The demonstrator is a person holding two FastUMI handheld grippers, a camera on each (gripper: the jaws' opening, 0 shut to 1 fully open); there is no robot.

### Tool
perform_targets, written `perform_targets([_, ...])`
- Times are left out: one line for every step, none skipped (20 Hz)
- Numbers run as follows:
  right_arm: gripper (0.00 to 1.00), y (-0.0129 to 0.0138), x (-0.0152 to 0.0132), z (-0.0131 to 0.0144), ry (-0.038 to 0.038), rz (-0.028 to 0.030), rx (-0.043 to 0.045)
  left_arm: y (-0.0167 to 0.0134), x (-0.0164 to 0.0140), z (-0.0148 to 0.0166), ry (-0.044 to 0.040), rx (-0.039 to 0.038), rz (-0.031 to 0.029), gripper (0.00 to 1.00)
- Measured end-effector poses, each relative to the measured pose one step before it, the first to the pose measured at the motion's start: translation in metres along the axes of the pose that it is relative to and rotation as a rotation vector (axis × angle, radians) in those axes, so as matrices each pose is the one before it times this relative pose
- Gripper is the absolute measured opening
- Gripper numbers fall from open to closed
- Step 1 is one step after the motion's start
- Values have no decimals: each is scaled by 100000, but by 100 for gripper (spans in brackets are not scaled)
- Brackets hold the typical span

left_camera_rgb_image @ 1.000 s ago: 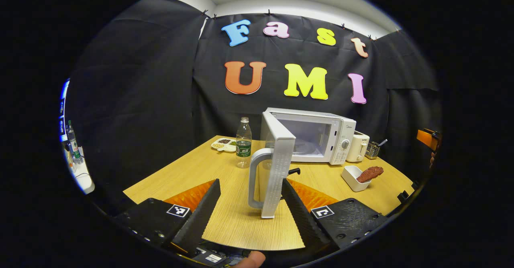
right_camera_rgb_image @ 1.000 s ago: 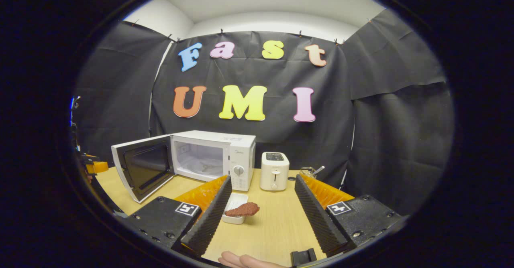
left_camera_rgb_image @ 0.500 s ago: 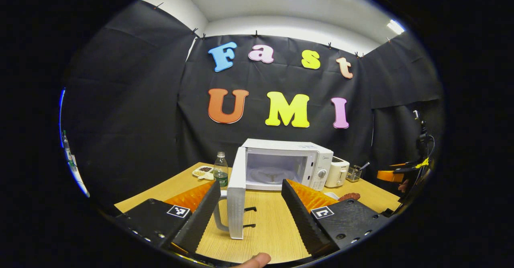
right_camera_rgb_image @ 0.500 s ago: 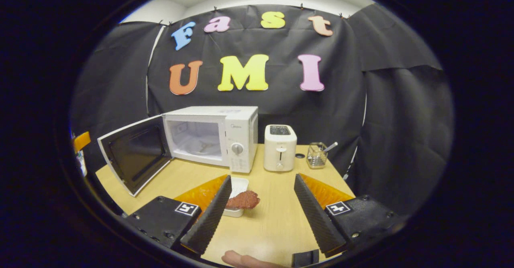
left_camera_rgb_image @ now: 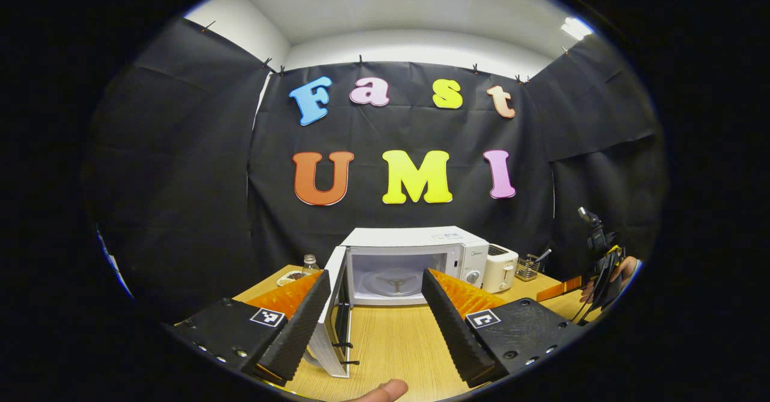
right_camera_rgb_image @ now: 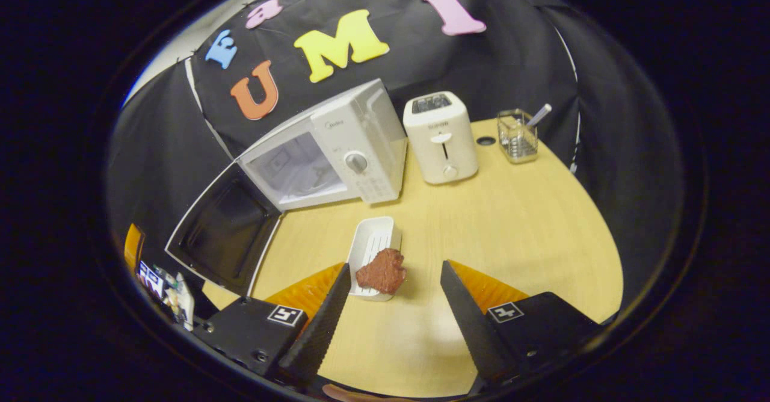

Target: Open the microwave oven with the left hand, put the food in, and close the microwave oven.

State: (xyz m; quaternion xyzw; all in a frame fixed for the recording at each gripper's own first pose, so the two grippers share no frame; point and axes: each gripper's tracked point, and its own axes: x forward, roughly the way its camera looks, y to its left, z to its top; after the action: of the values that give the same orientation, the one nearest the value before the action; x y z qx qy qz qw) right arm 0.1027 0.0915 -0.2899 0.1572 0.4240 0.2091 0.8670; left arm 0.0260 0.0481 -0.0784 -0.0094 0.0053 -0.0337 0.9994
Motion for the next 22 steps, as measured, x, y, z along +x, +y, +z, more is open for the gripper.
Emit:
perform_targets([82, -419, 773, -331, 3451, 981, 4224, -124, 14, -125, 241, 1052, 332, 94])
perform_targets([94, -208, 645, -184, 2843, 1782, 3542, -132, 49, -65, 154, 1049, 218, 94])
perform_targets([87, -49, 615, -154, 2856, 2599, 3444, -153, 95, -250, 747, 938, 121, 94])
perform_targets([85, 95, 549, -225, 2851, 3039, 3847, -176, 0, -388, 1052, 992, 102, 94])
perform_targets([79, 287, 582, 84, 2089, 4137, 4150, 19, -15, -301, 847, 1097, 319, 94])
perform_targets([75, 102, 506, -294, 3113, 2756, 3542, 125, -52, -235, 663, 1156, 497, 95])
perform_targets([43, -38, 414, 161, 433, 2486, 3703, 207, -37, -51, 466, 781, 505, 96])
perform_targets([29, -8, 75, 29, 184, 1864, 2794, 167, -211, -189, 313, 202, 448, 97])
perform_targets([16, 100, -122, -97, 313, 710, -1638, 192, -215, 85, -150, -303, 218, 97])
perform_targets([14, 153, -223, -445, 533, -266, -1687, 170, -274, 206, -727, -539, 27, 97])
perform_targets([13, 303, -352, -43, -890, -568, -1978, 68, -286, 207, -993, -572, -328, 97])
perform_targets([12, 346, -396, -44, -1237, -1502, -2250, 138, -318, 222, -768, -459, -245, 96])
perform_targets([12, 266, -472, 48, -1374, -1476, -2720, 305, -225, 31, -510, -441, -45, 96])
perform_targets([12, 426, -506, -6, -1519, -1341, -2514, 205, -194, 198, -575, -284, -129, 96])
perform_targets([12, 511, -586, 102, -1546, -832, -2067, 210, -301, 209, -655, -270, -145, 96])
perform_targets([12, 677, -479, -93, -1192, -598, -2041, 273, -318, 154, -569, -617, 6, 97])
perform_targets([12, 565, -466, 195, -1825, -977, -1770, 349, -356, 48, -74, -1262, -27, 97])
perform_targets([12, 385, -275, 88, -1518, -1444, -2474, 329, -450, 8, -94, -1854, -309, 97])
perform_targets([2, 415, -323, 120, -1109, -1855, -2884, 323, -318, 79, -610, -1535, -100, 97])
perform_targets([12, 487, -351, -36, -1331, -1612, -3227, 378, -332, 148, -622, -1026, 308, 96])
perform_targets([11, 576, -219, 55, -1120, -1313, -3229, 465, -417, 155, -671, -593, 312, 97])
perform_targets([10, 523, -165, -37, -1043, -1445, -3514, 346, -330, 70, -596, -274, -26, 97])
